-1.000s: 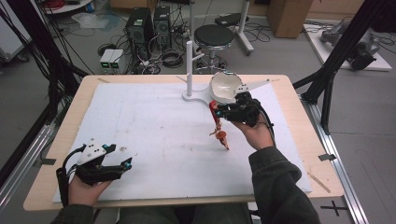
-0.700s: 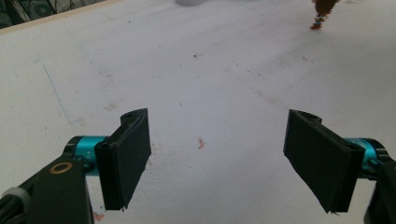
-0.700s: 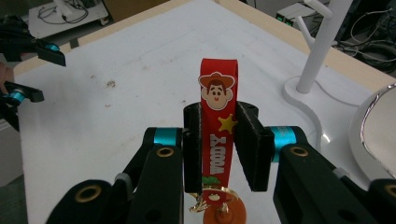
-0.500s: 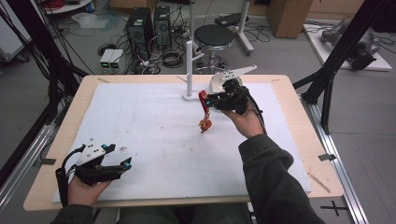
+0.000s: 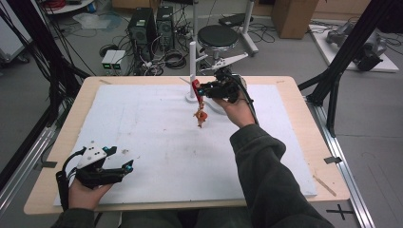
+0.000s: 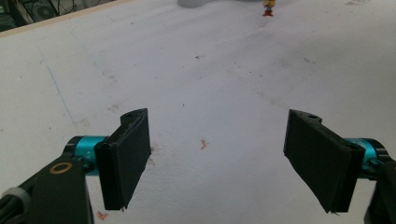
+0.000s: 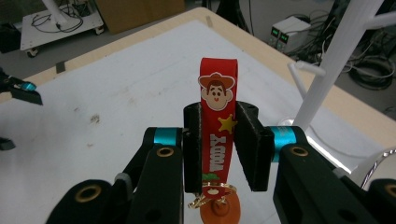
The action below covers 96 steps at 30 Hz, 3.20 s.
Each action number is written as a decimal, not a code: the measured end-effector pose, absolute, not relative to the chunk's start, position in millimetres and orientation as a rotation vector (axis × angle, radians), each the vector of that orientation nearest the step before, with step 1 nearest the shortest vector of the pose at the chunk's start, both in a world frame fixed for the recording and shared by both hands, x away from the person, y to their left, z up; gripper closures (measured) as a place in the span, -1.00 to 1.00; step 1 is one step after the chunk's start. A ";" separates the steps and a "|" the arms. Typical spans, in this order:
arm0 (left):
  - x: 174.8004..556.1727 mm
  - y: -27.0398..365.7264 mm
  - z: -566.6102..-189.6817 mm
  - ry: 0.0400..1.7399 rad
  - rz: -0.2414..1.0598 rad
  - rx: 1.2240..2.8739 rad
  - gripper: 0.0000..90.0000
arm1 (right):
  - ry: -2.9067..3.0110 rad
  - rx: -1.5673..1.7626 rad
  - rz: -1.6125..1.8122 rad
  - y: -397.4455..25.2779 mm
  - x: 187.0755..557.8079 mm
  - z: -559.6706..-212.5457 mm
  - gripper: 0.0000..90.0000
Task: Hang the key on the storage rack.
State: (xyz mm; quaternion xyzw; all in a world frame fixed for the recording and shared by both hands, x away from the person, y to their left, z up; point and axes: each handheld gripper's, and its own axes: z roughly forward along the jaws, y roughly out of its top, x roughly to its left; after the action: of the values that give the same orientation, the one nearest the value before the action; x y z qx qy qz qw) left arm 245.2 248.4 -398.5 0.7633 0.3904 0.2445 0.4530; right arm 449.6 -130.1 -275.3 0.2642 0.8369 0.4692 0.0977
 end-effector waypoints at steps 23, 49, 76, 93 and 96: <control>245.5 248.5 -399.0 0.958 0.609 1.890 -0.48 | 2.457 0.863 1.425 -89.7 507.2 -286.8 0.63; 246.9 246.2 -399.0 0.948 0.611 1.896 -0.48 | 2.448 1.043 1.366 -101.7 533.5 -310.4 0.63; 247.3 246.7 -398.7 0.945 0.620 1.897 -0.48 | 2.418 1.091 1.314 -108.1 537.7 -313.3 0.62; 246.7 245.9 -398.7 0.947 0.619 1.895 -0.49 | 2.411 1.115 1.272 -108.3 538.5 -315.5 0.60; 246.8 245.9 -398.7 0.942 0.619 1.897 -0.49 | 2.417 1.121 1.262 -108.2 538.7 -316.4 0.60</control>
State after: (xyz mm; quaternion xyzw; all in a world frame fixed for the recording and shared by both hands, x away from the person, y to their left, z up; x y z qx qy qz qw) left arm 246.8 245.9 -398.7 0.7674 0.3810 0.2506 0.4507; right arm 538.7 -108.2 -316.4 0.3786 0.8160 0.4261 0.0967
